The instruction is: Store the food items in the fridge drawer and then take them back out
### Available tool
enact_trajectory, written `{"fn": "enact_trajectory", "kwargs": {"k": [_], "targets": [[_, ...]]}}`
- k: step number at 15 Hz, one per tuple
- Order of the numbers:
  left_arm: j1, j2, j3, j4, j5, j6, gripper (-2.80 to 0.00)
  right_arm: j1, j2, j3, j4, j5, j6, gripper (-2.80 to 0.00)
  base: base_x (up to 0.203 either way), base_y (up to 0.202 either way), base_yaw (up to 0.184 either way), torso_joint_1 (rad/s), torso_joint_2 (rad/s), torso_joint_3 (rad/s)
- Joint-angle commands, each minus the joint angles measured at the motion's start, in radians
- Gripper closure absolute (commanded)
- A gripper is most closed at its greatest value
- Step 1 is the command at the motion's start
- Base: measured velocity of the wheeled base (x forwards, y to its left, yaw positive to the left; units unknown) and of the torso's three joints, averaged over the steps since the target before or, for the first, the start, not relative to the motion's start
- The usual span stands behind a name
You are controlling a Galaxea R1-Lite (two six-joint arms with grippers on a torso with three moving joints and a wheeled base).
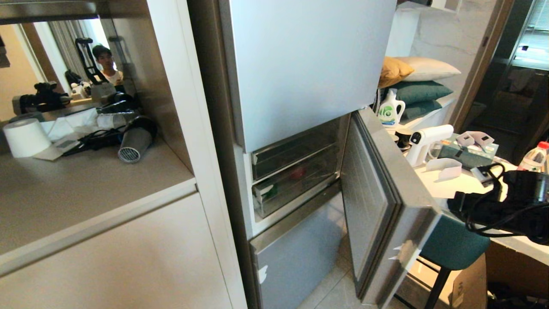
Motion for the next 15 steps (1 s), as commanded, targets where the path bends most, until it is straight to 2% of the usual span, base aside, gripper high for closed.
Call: {"fn": "enact_trajectory", "kwargs": {"k": [1, 7, 11, 15], "targets": [[0.0, 0.0, 0.011, -0.001, 0.0, 0.0, 0.0, 0.073, 0.024, -0.016, -0.005, -0.029, 0.001, 0.0, 0.0, 0.0, 0.0, 0.0, 0.0, 0.0], [0.0, 0.0, 0.011, -0.001, 0.0, 0.0, 0.0, 0.302, 0.173, -0.252, -0.029, -0.29, 0.0, 0.0, 0.0, 0.0, 0.0, 0.0, 0.0, 0.0], [0.0, 0.0, 0.011, -0.001, 0.0, 0.0, 0.0, 0.372, 0.284, -0.436, -0.048, -0.352, 0.003, 0.0, 0.0, 0.0, 0.0, 0.0, 0.0, 0.0], [0.0, 0.0, 0.011, -0.001, 0.0, 0.0, 0.0, 0.424, 0.358, -0.604, -0.047, -0.367, 0.066, 0.0, 0.0, 0.0, 0.0, 0.0, 0.0, 0.0]]}}
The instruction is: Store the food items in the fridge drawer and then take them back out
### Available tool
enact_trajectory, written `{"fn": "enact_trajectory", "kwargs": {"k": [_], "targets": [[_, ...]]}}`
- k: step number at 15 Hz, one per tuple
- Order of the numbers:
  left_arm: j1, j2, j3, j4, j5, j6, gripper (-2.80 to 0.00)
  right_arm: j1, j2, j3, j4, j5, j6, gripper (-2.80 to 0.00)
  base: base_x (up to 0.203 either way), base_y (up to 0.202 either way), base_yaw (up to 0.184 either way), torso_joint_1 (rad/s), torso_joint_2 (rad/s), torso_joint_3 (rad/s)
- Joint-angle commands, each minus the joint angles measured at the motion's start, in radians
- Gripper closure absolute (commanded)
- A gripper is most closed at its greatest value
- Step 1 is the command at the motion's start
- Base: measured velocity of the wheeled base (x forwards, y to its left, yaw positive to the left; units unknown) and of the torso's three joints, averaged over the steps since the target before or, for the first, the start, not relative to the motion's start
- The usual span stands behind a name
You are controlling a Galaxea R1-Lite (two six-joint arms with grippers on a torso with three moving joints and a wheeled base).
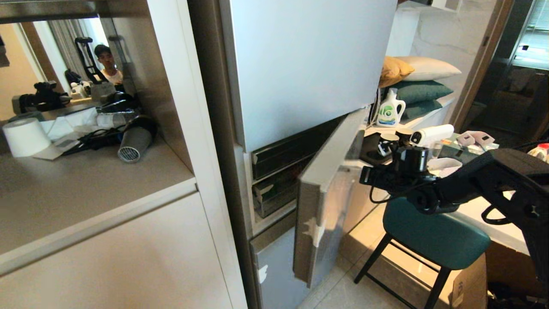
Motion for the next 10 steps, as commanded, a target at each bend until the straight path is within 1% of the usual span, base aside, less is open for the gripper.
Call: {"fn": "enact_trajectory", "kwargs": {"k": [1, 4, 7, 8, 10], "targets": [[0.0, 0.0, 0.011, -0.001, 0.0, 0.0, 0.0, 0.018, 0.058, -0.065, -0.004, -0.017, 0.016, 0.0, 0.0, 0.0, 0.0, 0.0, 0.0, 0.0], [0.0, 0.0, 0.011, -0.001, 0.0, 0.0, 0.0, 0.018, 0.053, -0.057, -0.006, -0.017, 0.023, 0.0, 0.0, 0.0, 0.0, 0.0, 0.0, 0.0], [0.001, 0.0, 0.011, -0.001, 0.0, 0.0, 0.0, 0.013, 0.017, -0.01, -0.014, 0.022, 0.018, 0.0, 0.0, 0.0, 0.0, 0.0, 0.0, 0.0], [0.0, 0.0, 0.011, -0.001, 0.0, 0.0, 0.0, 0.013, -0.013, 0.043, -0.029, 0.052, 0.018, 0.0, 0.0, 0.0, 0.0, 0.0, 0.0, 0.0], [0.0, 0.0, 0.011, -0.001, 0.0, 0.0, 0.0, 0.013, -0.104, 0.163, -0.066, 0.137, 0.017, 0.0, 0.0, 0.0, 0.0, 0.0, 0.0, 0.0]]}}
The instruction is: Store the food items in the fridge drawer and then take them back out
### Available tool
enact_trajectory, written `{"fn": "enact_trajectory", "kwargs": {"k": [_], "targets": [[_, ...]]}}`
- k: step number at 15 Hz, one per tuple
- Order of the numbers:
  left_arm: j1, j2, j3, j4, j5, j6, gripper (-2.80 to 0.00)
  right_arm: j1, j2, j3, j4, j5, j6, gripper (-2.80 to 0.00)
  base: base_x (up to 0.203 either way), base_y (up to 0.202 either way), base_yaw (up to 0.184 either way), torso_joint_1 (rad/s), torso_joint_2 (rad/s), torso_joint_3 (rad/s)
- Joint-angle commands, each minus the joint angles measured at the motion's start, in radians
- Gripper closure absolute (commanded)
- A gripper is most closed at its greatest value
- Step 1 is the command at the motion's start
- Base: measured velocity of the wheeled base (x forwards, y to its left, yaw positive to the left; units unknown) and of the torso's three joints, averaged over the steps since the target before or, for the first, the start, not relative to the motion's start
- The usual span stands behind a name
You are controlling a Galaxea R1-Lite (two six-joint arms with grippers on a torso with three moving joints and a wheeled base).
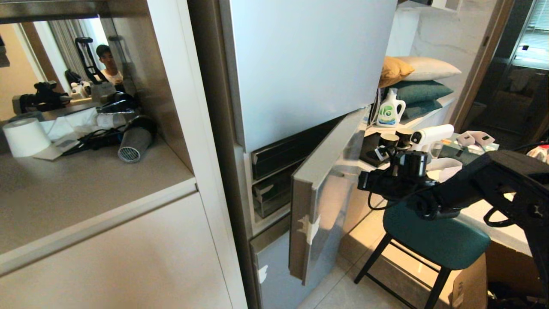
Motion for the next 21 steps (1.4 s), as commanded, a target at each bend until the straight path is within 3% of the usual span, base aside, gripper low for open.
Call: {"fn": "enact_trajectory", "kwargs": {"k": [1, 6, 8, 10, 11, 21], "targets": [[0.0, 0.0, 0.011, -0.001, 0.0, 0.0, 0.0, 0.001, -0.101, 0.083, -0.015, 0.038, 0.004, 0.0, 0.0, 0.0, 0.0, 0.0, 0.0, 0.0], [0.0, 0.0, 0.011, -0.001, 0.0, 0.0, 0.0, 0.039, -0.232, 0.181, -0.019, 0.101, 0.034, 0.0, 0.0, 0.0, 0.0, 0.0, 0.0, 0.0], [0.0, 0.0, 0.011, -0.001, 0.0, 0.0, 0.0, 0.075, -0.241, 0.18, -0.019, 0.069, 0.06, 0.0, 0.0, 0.0, 0.0, 0.0, 0.0, 0.0], [0.0, 0.0, 0.011, -0.001, 0.0, 0.0, 0.0, 0.123, -0.24, 0.183, -0.022, -0.053, 0.06, 0.0, 0.0, 0.0, 0.0, 0.0, 0.0, 0.0], [0.0, 0.0, 0.011, -0.001, 0.0, 0.0, 0.0, 0.13, -0.237, 0.186, -0.025, -0.074, 0.059, 0.0, 0.0, 0.0, 0.0, 0.0, 0.0, 0.0], [0.0, 0.0, 0.011, -0.001, 0.0, 0.0, 0.0, 0.158, -0.21, 0.203, -0.025, -0.074, 0.048, 0.0, 0.0, 0.0, 0.0, 0.0, 0.0, 0.0]]}}
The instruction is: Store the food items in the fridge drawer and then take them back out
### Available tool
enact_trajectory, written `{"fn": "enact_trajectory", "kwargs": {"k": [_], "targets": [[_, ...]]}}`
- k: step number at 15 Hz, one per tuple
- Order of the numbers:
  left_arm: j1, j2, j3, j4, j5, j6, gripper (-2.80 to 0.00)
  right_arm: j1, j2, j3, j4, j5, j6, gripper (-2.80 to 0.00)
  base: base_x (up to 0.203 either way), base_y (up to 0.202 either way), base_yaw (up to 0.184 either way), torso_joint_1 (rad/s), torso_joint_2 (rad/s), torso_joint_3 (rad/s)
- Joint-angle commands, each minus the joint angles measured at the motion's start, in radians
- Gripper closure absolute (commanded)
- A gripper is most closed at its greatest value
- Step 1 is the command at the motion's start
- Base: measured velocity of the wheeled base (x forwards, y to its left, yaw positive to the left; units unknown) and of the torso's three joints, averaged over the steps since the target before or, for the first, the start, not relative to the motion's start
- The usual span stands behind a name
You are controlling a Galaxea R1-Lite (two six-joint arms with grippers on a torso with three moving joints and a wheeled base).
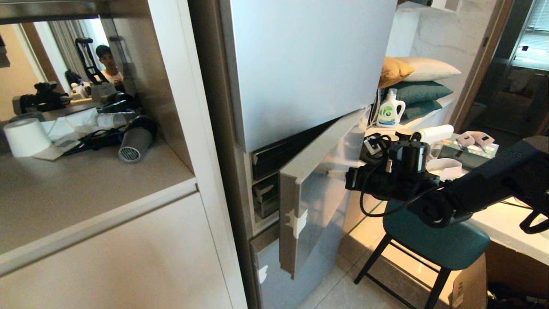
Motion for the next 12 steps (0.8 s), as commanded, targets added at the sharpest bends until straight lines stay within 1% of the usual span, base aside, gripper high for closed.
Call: {"fn": "enact_trajectory", "kwargs": {"k": [1, 6, 8, 12], "targets": [[0.0, 0.0, 0.011, -0.001, 0.0, 0.0, 0.0, 0.001, 0.015, 0.004, -0.01, -0.001, 0.002, 0.0, 0.0, 0.0, 0.0, 0.0, 0.0, 0.0], [0.0, 0.0, 0.011, -0.001, 0.0, 0.0, 0.0, 0.001, 0.026, 0.006, -0.027, -0.003, 0.002, 0.0, 0.0, 0.0, 0.0, 0.0, 0.0, 0.0], [0.0, 0.0, 0.011, -0.001, 0.0, 0.0, 0.0, 0.001, 0.027, 0.006, -0.026, -0.003, 0.002, 0.0, -0.002, -0.005, 0.121, -0.004, 0.0, 0.005], [0.0, 0.0, 0.011, -0.001, 0.0, 0.0, 0.0, 0.001, 0.024, 0.035, -0.039, -0.004, 0.001, 0.0, 0.0, -0.006, 0.176, 0.004, 0.0, 0.005]]}}
